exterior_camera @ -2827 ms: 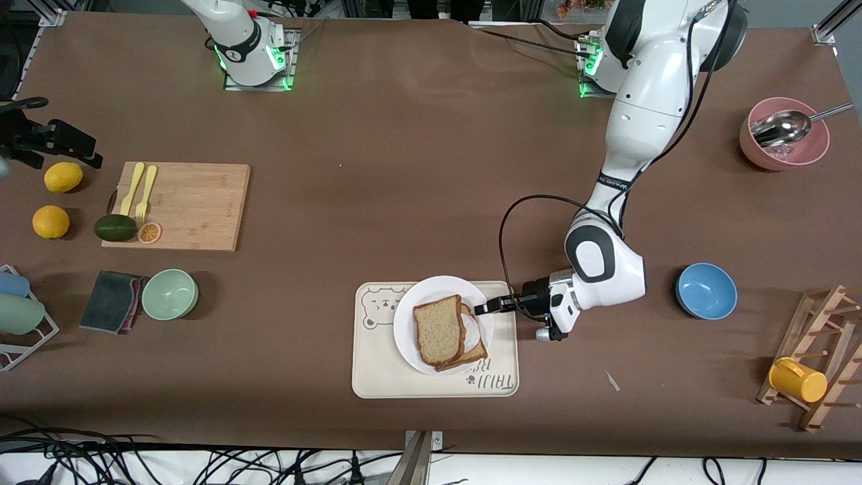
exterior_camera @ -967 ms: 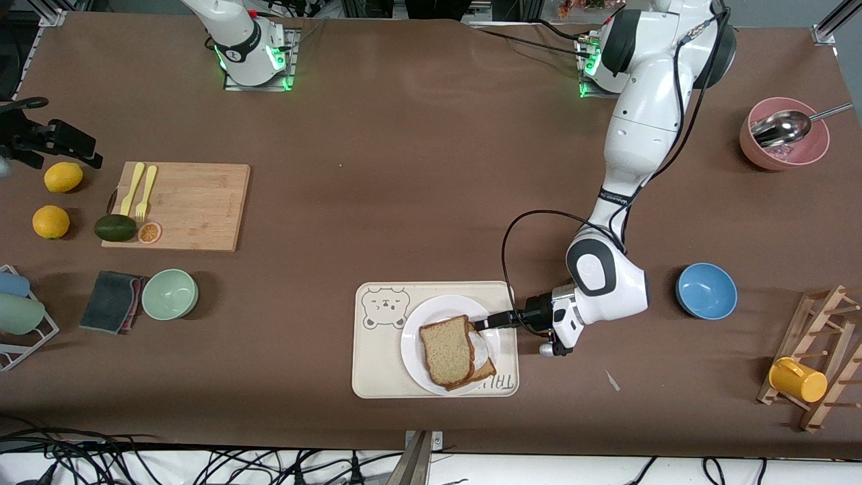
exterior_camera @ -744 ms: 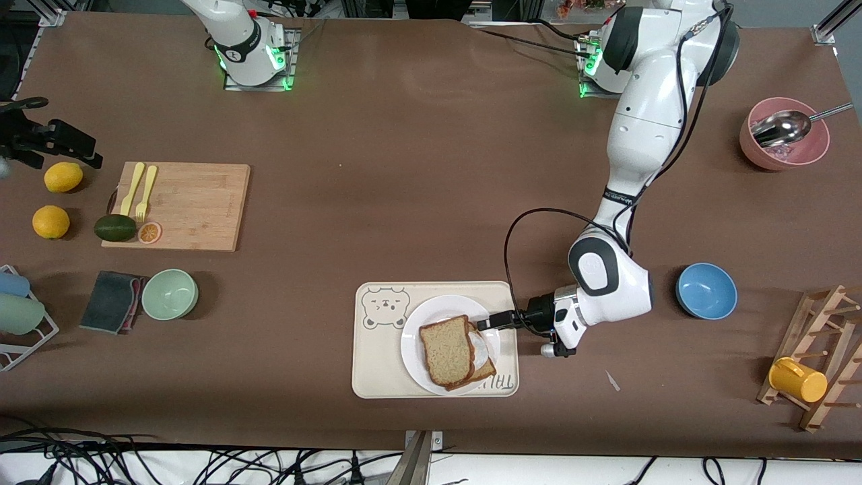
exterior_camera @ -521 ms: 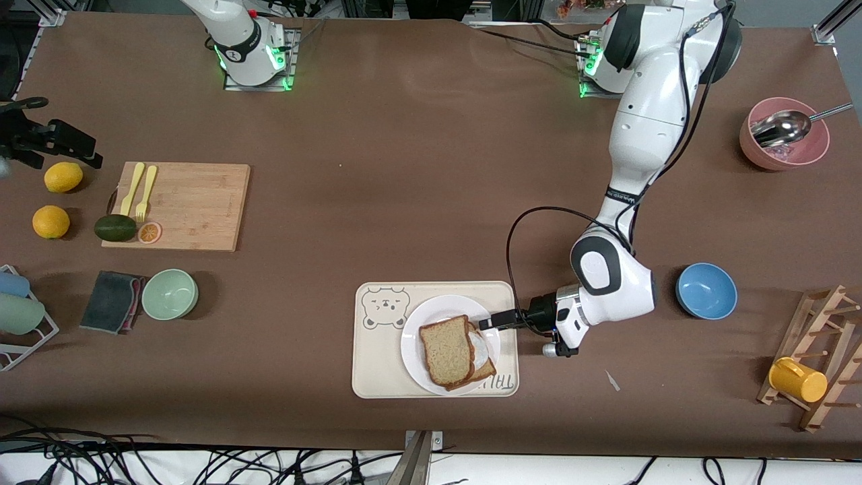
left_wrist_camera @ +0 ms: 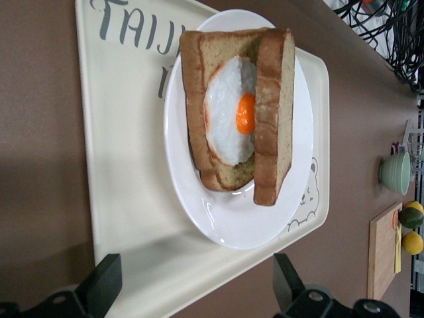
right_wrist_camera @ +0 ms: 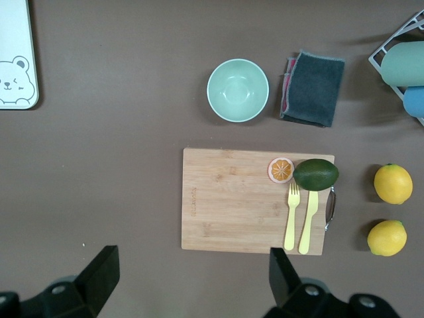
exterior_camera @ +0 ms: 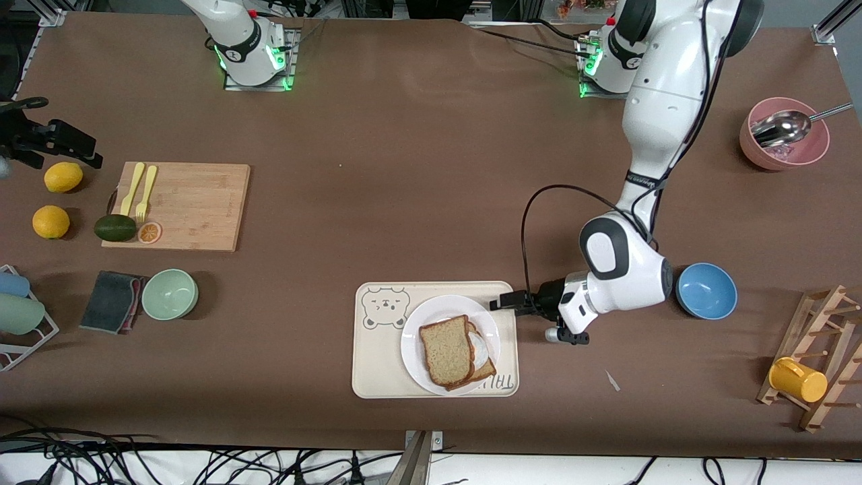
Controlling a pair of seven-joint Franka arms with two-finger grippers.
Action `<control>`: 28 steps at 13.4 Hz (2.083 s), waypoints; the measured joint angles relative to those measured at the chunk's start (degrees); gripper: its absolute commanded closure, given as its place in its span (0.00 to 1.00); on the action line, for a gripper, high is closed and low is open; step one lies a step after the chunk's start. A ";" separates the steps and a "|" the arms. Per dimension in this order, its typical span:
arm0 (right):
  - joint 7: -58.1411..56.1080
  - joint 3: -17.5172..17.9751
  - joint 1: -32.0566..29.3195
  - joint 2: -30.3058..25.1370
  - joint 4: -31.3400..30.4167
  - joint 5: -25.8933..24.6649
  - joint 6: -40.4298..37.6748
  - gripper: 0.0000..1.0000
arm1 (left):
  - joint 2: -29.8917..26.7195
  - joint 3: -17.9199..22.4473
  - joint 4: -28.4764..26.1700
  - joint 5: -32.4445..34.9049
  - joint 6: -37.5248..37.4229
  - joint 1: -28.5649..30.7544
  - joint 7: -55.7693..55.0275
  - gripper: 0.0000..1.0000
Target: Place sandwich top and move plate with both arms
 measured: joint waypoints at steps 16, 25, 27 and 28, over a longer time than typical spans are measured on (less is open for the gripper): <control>0.00 0.00 0.00 0.00 -0.03 0.00 -0.01 0.00 | -35.79 0.59 -16.07 40.58 -14.17 19.78 -6.61 0.00; 0.07 -0.07 -0.03 0.00 -0.03 0.00 -0.01 0.00 | -48.84 -6.64 -14.47 56.76 -25.09 27.26 -12.64 0.00; 0.07 -0.10 -0.04 0.00 -0.03 0.00 0.14 0.00 | -49.40 -6.64 -11.40 56.77 -30.24 27.46 -15.85 0.00; 0.07 -0.11 -0.04 0.00 -0.03 0.00 0.18 0.00 | -49.49 -6.64 -10.14 56.77 -32.24 27.49 -18.37 0.00</control>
